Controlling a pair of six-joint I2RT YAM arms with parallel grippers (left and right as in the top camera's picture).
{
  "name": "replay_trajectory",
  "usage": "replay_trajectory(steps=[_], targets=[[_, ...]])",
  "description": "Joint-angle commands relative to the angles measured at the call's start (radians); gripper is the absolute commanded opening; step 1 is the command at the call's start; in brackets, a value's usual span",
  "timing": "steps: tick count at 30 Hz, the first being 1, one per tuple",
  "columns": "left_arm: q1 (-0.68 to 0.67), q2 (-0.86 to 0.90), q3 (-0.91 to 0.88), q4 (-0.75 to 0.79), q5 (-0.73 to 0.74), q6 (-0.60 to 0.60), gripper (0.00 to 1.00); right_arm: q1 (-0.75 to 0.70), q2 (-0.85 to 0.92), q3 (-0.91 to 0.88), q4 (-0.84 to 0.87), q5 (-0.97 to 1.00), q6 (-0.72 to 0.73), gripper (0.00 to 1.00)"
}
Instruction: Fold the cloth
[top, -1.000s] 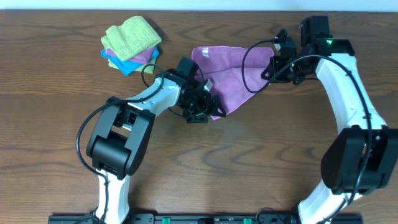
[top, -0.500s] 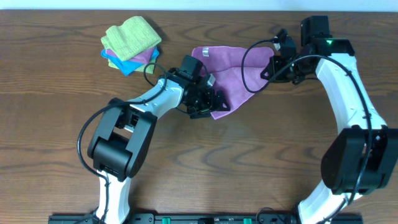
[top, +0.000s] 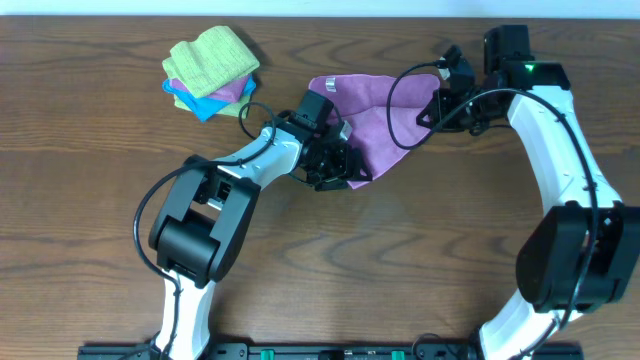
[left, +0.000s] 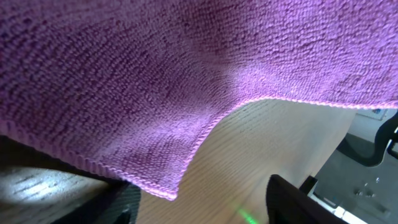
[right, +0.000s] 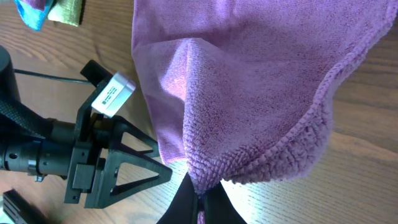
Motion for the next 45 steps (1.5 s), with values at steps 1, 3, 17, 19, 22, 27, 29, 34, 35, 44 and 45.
replay_trajectory(steps=[1, 3, 17, 19, 22, 27, 29, 34, 35, 44, 45], targets=[[-0.011, 0.094, -0.035, -0.014, -0.122, 0.005, 0.64, 0.002, 0.005, 0.005, 0.002, -0.03, 0.009, 0.02], [-0.011, 0.094, -0.035, -0.011, -0.145, 0.004, 0.55, 0.002, 0.005, 0.005, 0.002, -0.03, 0.009, 0.02], [-0.028, 0.112, -0.035, 0.007, -0.24, -0.004, 0.71, 0.002, 0.004, 0.005, -0.002, -0.03, 0.009, 0.02], [-0.034, 0.117, -0.035, 0.007, -0.26, -0.008, 0.68, 0.002, 0.003, 0.005, -0.004, -0.03, 0.009, 0.01], [-0.036, 0.124, -0.035, 0.008, -0.273, -0.013, 0.62, 0.002, 0.003, 0.005, -0.008, -0.03, 0.009, 0.01], [-0.036, 0.125, -0.035, 0.018, -0.325, -0.023, 0.54, 0.002, 0.003, 0.005, -0.011, -0.03, 0.009, 0.01], [-0.036, 0.126, -0.035, 0.023, -0.337, -0.031, 0.49, 0.002, 0.003, 0.005, -0.011, -0.03, 0.009, 0.01], [-0.037, 0.126, -0.035, 0.042, -0.352, -0.038, 0.66, 0.002, 0.003, 0.005, -0.014, -0.03, 0.009, 0.02], [-0.037, 0.126, -0.035, 0.045, -0.352, -0.04, 0.72, 0.002, 0.003, 0.005, -0.014, -0.03, 0.009, 0.02], [-0.037, 0.126, -0.035, -0.025, -0.34, -0.05, 0.78, 0.002, 0.003, 0.005, -0.017, -0.03, 0.009, 0.02], [-0.037, 0.126, -0.035, -0.039, -0.339, -0.061, 0.78, 0.002, 0.003, 0.005, -0.017, -0.03, 0.009, 0.02]])
